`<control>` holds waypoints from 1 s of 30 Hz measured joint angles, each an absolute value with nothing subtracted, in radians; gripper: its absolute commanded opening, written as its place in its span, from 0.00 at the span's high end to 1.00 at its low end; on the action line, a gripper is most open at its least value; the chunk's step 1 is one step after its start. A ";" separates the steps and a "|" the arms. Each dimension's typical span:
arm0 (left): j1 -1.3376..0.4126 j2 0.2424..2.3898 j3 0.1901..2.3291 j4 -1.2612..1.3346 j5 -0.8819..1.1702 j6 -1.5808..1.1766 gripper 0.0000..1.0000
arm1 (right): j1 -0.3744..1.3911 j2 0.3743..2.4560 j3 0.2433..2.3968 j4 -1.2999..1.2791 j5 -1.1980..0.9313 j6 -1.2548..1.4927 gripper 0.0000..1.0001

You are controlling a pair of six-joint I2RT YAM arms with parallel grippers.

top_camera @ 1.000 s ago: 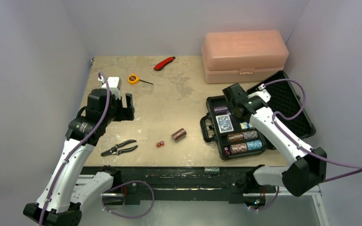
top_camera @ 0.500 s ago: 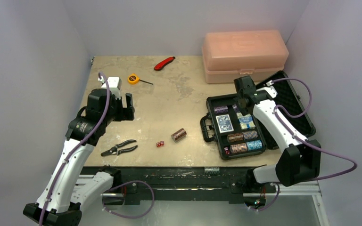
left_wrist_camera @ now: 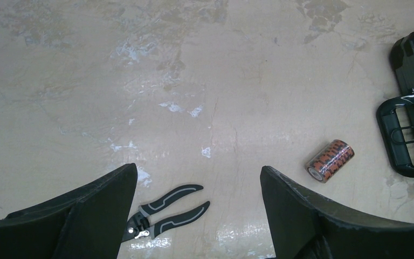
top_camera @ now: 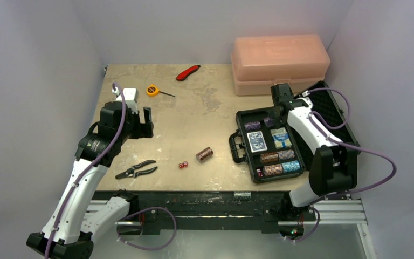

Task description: Pack up texas hold em set

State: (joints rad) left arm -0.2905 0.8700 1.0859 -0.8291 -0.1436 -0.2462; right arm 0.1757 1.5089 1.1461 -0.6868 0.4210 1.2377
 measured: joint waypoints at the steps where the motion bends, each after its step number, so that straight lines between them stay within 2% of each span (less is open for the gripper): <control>1: -0.290 0.870 1.086 -0.829 -0.144 -0.246 0.16 | 0.171 1.521 1.147 -0.678 0.414 1.235 1.00; 9: -0.290 0.871 1.086 -0.829 -0.145 -0.246 0.16 | 0.145 1.629 1.159 -0.647 0.354 1.222 1.00; 23: -0.290 0.873 1.086 -0.829 -0.145 -0.246 0.16 | 0.135 1.675 1.182 -0.608 0.287 1.224 1.00; 30: -0.290 0.873 1.086 -0.829 -0.145 -0.246 0.16 | 0.121 1.687 1.183 -0.609 0.247 1.229 0.77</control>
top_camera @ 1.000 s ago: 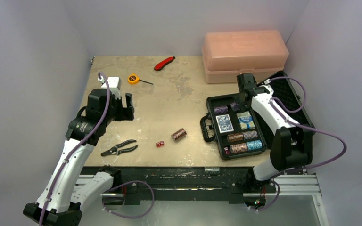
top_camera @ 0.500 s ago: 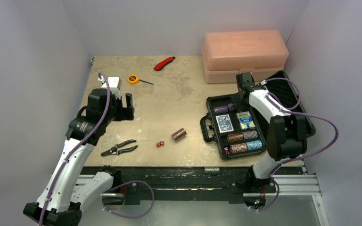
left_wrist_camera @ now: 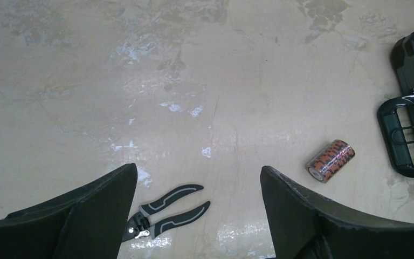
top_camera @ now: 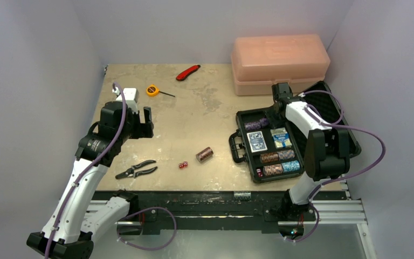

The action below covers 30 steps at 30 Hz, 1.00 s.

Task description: Pack up texas hold em set

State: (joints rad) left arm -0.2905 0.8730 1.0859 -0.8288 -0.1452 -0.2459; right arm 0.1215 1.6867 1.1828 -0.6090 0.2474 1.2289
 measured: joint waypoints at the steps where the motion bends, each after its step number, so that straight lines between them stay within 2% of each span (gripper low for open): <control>1: -0.290 0.873 1.086 -0.829 -0.145 -0.246 0.16 | 0.119 1.687 1.183 -0.609 0.242 1.229 0.75; 8: -0.290 0.873 1.086 -0.829 -0.145 -0.246 0.16 | 0.110 1.686 1.179 -0.604 0.212 1.229 0.56; 15: -0.290 0.873 1.086 -0.829 -0.145 -0.246 0.16 | 0.112 1.680 1.157 -0.580 0.185 1.226 0.31; 30: -0.290 0.872 1.086 -0.829 -0.146 -0.246 0.16 | 0.112 1.639 1.153 -0.563 0.139 1.202 0.16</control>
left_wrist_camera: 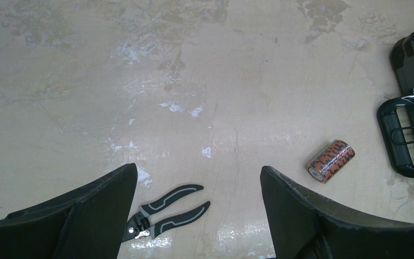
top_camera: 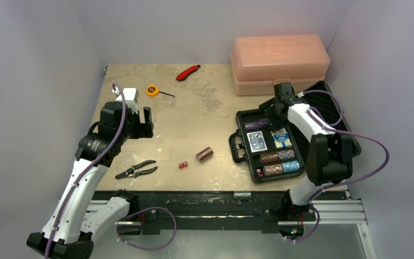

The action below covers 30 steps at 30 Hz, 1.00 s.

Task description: Pack up texas hold em set

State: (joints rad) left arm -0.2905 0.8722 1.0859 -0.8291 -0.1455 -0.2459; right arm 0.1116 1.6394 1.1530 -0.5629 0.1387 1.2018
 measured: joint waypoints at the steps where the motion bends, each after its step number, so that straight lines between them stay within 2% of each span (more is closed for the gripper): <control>1: -0.290 0.872 1.086 -0.829 -0.146 -0.246 0.16 | 0.112 1.634 1.153 -0.568 0.137 1.198 0.15; 8: -0.290 0.870 1.086 -0.829 -0.146 -0.246 0.16 | 0.117 1.579 1.153 -0.597 0.131 1.176 0.15; 13: -0.290 0.870 1.086 -0.829 -0.146 -0.246 0.16 | 0.118 1.564 1.154 -0.602 0.130 1.129 0.20; 27: -0.290 0.870 1.086 -0.829 -0.146 -0.246 0.16 | 0.190 1.569 1.222 -0.579 0.111 0.817 0.24; 28: -0.290 0.870 1.086 -0.829 -0.146 -0.246 0.16 | 0.203 1.572 1.237 -0.581 0.113 0.799 0.25; 30: -0.290 0.870 1.086 -0.829 -0.146 -0.246 0.16 | 0.244 1.592 1.285 -0.599 0.134 0.755 0.34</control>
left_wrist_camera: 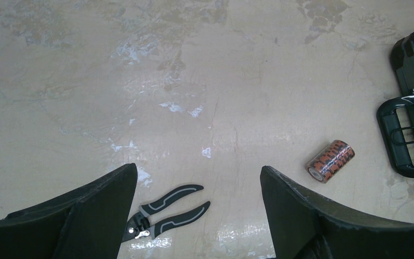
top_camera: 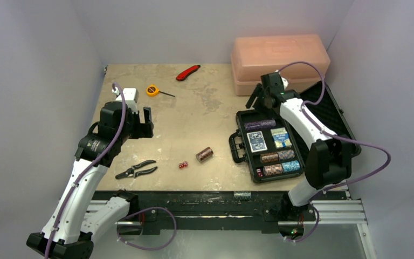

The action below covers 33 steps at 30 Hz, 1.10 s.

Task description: Pack up texas hold em set

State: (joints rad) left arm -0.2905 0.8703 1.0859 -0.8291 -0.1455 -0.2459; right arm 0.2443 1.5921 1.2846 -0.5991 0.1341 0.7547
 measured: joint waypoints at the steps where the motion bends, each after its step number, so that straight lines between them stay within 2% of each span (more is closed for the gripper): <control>1: -0.290 0.870 1.086 -0.829 -0.146 -0.246 0.16 | 0.262 1.605 1.306 -0.607 0.139 0.737 0.38; 4: -0.290 0.870 1.086 -0.829 -0.146 -0.246 0.16 | 0.308 1.665 1.379 -0.632 0.137 0.682 0.47; 8: -0.290 0.871 1.086 -0.829 -0.146 -0.246 0.16 | 0.336 1.729 1.405 -0.654 0.128 0.633 0.50; 17: -0.290 0.873 1.086 -0.829 -0.145 -0.246 0.16 | 0.385 1.763 1.405 -0.699 0.100 0.561 0.69; 33: -0.290 0.879 1.086 -0.829 -0.146 -0.246 0.16 | 0.395 1.794 1.374 -0.707 0.086 0.521 0.85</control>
State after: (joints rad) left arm -0.2905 0.8787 1.0859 -0.8291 -0.1455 -0.2459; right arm 0.3946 1.7935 1.3743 -0.7067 0.0864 0.5213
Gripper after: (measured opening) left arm 0.842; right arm 0.173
